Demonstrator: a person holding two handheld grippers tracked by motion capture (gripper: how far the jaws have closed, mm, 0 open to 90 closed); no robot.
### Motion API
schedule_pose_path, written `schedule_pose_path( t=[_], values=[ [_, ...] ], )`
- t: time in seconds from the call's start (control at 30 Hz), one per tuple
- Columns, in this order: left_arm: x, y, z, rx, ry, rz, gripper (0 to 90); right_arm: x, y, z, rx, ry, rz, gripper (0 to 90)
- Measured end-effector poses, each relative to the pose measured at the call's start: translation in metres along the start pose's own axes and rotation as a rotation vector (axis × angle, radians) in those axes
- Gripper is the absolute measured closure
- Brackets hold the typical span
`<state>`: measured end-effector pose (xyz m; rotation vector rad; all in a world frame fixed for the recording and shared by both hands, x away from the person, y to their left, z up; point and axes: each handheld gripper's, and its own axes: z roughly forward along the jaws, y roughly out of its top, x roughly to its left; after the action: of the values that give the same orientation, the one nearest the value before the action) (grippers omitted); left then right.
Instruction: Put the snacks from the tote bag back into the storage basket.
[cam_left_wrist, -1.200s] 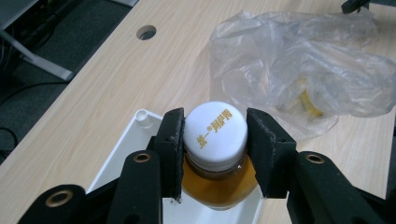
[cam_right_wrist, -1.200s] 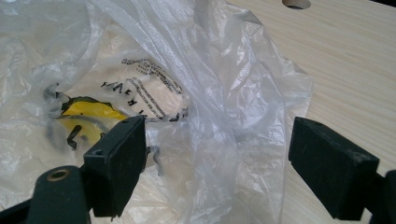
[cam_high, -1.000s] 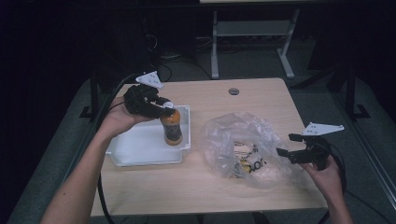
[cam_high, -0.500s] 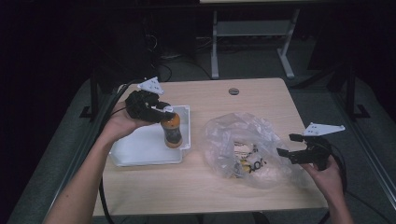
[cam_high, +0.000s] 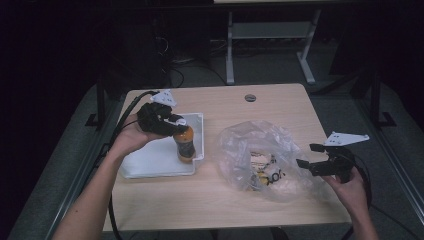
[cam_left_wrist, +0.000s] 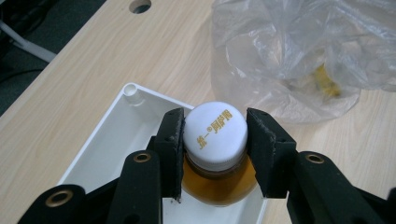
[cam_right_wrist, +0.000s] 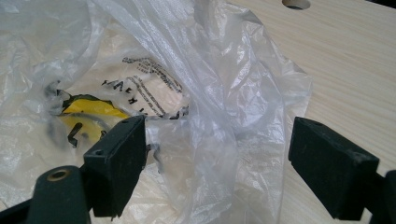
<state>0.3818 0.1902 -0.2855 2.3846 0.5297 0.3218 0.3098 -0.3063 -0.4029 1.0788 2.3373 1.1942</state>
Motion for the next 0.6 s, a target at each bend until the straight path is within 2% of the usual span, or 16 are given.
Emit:
schedule_pose_path(
  t=[0.23,0.6],
  values=[
    [0.000,-0.005,0.005,-0.008,-0.013,-0.006,58.9,0.000,0.000,0.000,0.001,0.000,0.000,18.3],
    [0.002,-0.012,0.016,0.012,-0.018,-0.008,58.9,0.000,0.000,0.000,-0.003,-0.001,-0.003,18.3]
  ],
)
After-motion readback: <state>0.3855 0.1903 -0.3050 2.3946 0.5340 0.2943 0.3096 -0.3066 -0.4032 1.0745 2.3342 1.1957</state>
